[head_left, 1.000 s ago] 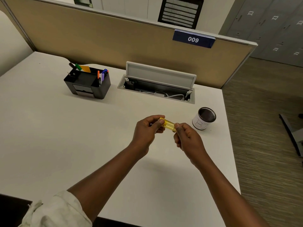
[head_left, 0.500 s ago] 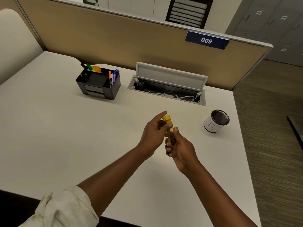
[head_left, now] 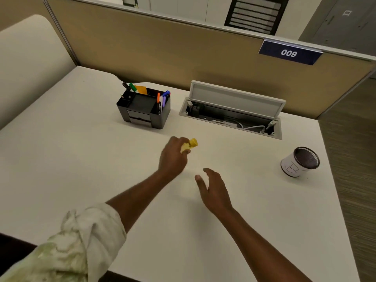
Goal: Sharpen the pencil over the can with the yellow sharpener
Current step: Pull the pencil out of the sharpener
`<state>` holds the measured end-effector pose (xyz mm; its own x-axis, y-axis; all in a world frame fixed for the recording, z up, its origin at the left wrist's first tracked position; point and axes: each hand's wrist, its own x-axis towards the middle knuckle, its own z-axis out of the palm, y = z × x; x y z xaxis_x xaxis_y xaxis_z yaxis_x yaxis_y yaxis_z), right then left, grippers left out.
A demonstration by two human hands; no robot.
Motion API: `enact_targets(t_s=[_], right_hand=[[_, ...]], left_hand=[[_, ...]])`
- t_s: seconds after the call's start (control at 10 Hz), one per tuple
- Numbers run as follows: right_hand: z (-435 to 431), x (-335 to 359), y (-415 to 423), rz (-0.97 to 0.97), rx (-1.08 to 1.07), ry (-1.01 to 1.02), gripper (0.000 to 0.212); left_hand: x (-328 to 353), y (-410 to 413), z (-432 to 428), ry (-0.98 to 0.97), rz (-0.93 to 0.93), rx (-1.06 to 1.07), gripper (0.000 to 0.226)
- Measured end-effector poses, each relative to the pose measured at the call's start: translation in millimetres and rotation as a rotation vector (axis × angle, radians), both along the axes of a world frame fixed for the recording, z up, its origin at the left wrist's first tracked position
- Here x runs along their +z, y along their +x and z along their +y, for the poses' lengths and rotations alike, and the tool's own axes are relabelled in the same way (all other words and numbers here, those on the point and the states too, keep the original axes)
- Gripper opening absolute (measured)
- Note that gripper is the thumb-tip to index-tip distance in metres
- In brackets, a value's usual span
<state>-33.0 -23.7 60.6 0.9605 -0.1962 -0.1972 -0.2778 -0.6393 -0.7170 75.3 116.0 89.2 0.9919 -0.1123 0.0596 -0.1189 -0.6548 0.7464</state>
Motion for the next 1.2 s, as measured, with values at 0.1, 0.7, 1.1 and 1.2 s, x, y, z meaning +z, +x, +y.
enact_targets(t_s=[0.1,0.7,1.1,1.2], right_hand=[[3.0,-21.5,1.1,0.134,0.126,-0.150,0.069],[-1.9,-66.4,-1.6,0.294,0.406,-0.502,0.105],[-5.3,-62.9,-1.9,0.284,0.401,-0.496,0.105],[-4.6,-63.1,-3.8,0.284,0.415,-0.498,0.105]], left_hand=[[-5.0,41.9,33.4,0.239,-0.088,-0.005,0.032],[-11.7,211.0,142.7,0.834,-0.195,-0.019,0.034],[-10.1,207.9,145.0,0.791,-0.155,-0.037,0.068],[-17.8,179.6,136.5,0.696,-0.179,0.037,0.061]])
